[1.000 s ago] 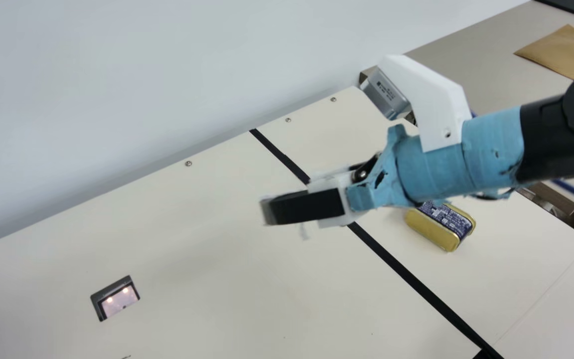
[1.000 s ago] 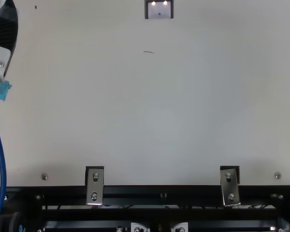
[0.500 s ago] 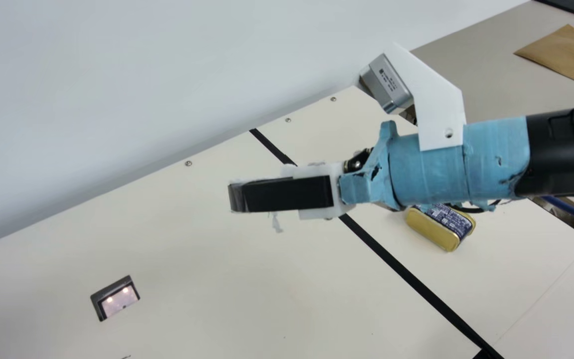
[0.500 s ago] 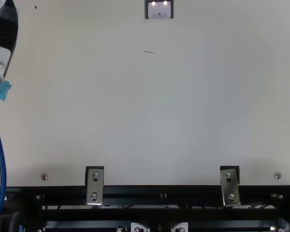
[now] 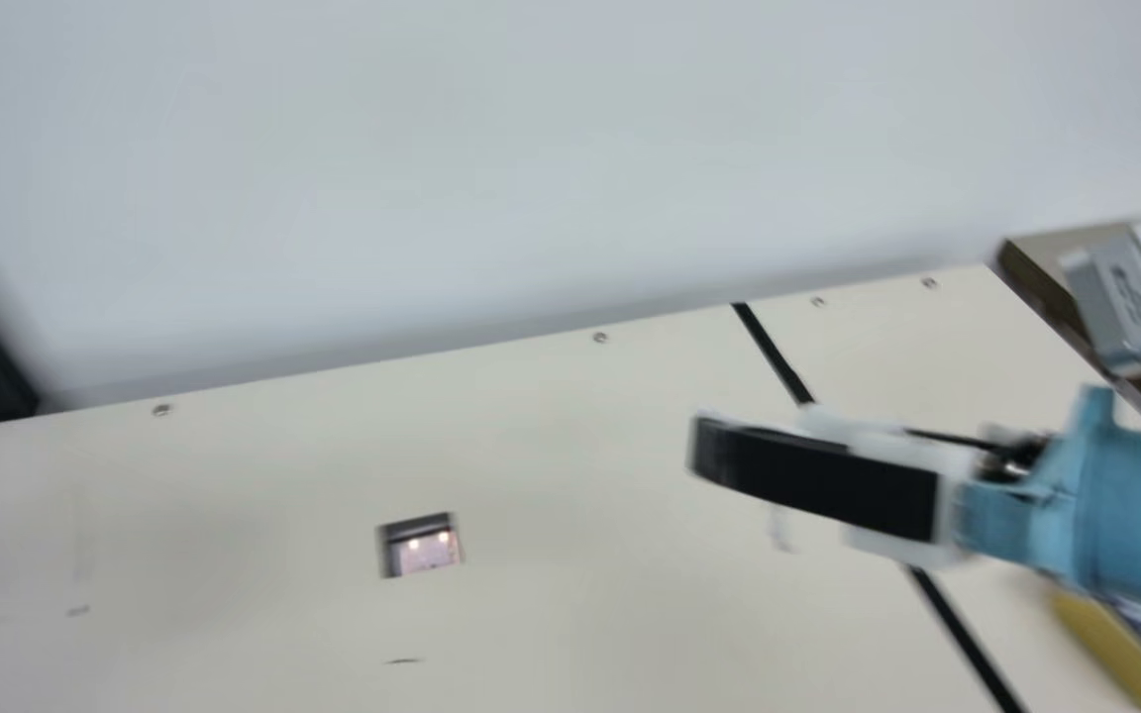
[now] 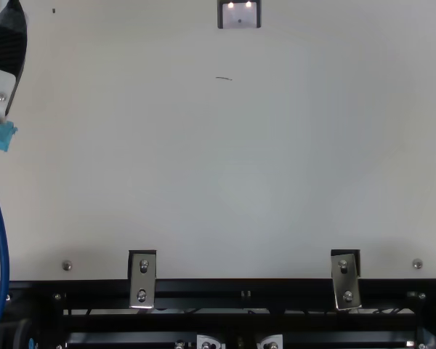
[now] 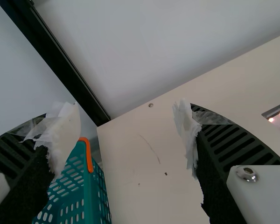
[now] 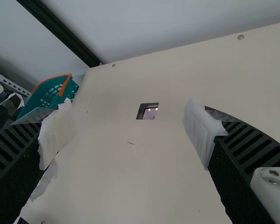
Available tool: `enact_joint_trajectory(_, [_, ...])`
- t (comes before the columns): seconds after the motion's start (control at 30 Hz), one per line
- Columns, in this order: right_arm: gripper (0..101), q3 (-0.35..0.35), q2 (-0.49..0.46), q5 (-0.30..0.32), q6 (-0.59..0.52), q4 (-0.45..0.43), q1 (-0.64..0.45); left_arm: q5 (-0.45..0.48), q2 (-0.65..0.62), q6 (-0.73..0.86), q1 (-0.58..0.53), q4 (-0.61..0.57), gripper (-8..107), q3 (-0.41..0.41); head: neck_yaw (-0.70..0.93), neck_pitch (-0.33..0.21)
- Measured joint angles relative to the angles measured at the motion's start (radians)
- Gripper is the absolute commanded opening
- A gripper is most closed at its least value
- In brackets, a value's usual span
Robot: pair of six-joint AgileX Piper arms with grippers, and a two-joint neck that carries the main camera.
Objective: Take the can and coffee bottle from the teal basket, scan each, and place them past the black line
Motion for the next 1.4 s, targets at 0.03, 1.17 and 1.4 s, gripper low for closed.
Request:
enact_joint_trajectory(0.03, [101, 0.000, 0.000, 0.000, 0.000, 0.000, 0.000, 0.000, 0.000, 0.000, 0.000, 0.000, 90, 0.000, 0.046, -0.005])
enact_joint_trajectory(1.17, [101, 0.000, 0.000, 0.000, 0.000, 0.000, 0.000, 0.000, 0.000, 0.000, 0.000, 0.000, 90, 0.000, 0.865, -0.005])
enact_joint_trajectory(1.4, [101, 0.000, 0.000, 0.000, 0.000, 0.000, 0.000, -0.028, 0.005, -0.054, -0.013, 0.054, 90, -0.020, 0.865, 0.000])
